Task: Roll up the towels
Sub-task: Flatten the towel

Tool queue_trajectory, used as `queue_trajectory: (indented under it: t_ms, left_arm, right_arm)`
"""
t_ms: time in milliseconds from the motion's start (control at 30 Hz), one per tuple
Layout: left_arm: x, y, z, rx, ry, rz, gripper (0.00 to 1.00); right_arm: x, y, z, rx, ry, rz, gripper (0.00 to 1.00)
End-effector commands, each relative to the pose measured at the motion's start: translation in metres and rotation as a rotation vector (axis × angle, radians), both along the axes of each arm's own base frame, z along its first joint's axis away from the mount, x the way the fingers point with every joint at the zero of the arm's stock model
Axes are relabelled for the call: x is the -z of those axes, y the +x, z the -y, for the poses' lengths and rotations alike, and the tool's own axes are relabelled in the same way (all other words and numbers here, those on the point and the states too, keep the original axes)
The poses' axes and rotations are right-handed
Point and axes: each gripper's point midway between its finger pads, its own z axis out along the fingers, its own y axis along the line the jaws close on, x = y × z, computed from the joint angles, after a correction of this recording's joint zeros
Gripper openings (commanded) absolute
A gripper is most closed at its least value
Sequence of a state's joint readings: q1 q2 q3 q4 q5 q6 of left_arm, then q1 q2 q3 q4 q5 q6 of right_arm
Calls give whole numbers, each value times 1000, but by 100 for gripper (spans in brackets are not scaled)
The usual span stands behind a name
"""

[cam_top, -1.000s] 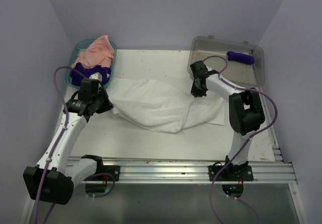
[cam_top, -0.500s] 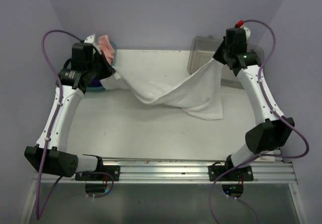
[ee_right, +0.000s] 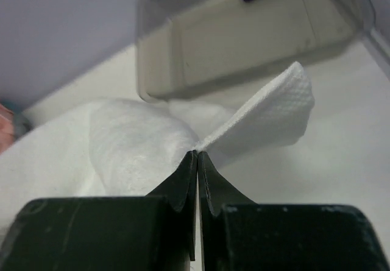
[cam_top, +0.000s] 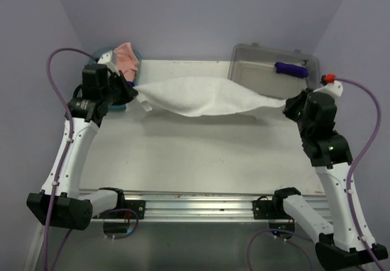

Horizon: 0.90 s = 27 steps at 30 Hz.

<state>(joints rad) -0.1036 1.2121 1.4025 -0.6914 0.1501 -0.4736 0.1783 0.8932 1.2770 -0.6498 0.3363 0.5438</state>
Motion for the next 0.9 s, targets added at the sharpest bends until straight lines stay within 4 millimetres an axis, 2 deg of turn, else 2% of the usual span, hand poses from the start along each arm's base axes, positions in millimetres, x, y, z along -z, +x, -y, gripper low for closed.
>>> queue_trajectory:
  t_ms: [0, 33, 67, 100, 133, 167, 200, 267, 400, 500, 600, 633, 700, 733, 800, 867]
  left_arm:
    - [80, -32, 0, 39, 9, -166, 0]
    - [111, -49, 4, 60, -5, -231, 0]
    - [124, -57, 6, 73, -13, -263, 2]
    - [136, -65, 6, 79, -17, -292, 12]
    - [147, -72, 8, 92, -20, -322, 24]
    - [161, -80, 7, 97, -17, -361, 60]
    - [164, -81, 7, 107, -6, -369, 76]
    - [168, -80, 5, 115, 14, -402, 92]
    - [160, -70, -6, 73, 74, -420, 90]
    - [161, -75, -19, -4, 107, -428, 83]
    - [181, -89, -29, -65, 125, -487, 87]
    - [189, -97, -38, -114, 154, -528, 88]
    - [209, -113, -48, -216, 159, -604, 85]
    - [212, -116, -57, -280, 179, -611, 84]
    - [209, -122, -66, -451, 130, -632, 86]
    - [213, -128, -69, -535, 95, -638, 88]
  right_arm:
    - [142, -40, 7, 69, 25, -349, 0]
    - [153, -54, 3, 72, 88, -344, 0]
    - [169, -66, 3, 86, 118, -370, 0]
    - [201, -81, 3, 94, 129, -445, 18]
    - [209, -88, 2, 100, 150, -455, 31]
    - [214, -93, 4, 114, 152, -463, 42]
    - [215, -96, 9, 132, 138, -464, 57]
    - [211, -92, 11, 129, 107, -466, 62]
    - [181, -63, 6, 88, 73, -430, 62]
    - [178, -47, -5, 25, 67, -422, 61]
    - [190, -41, -17, -31, 89, -442, 60]
    - [194, -40, -19, -44, 96, -451, 60]
    - [205, -40, -27, -77, 112, -484, 60]
    - [208, -39, -29, -87, 112, -489, 60]
    - [215, -38, -32, -102, 118, -504, 60]
    - [218, -37, -34, -119, 112, -508, 60]
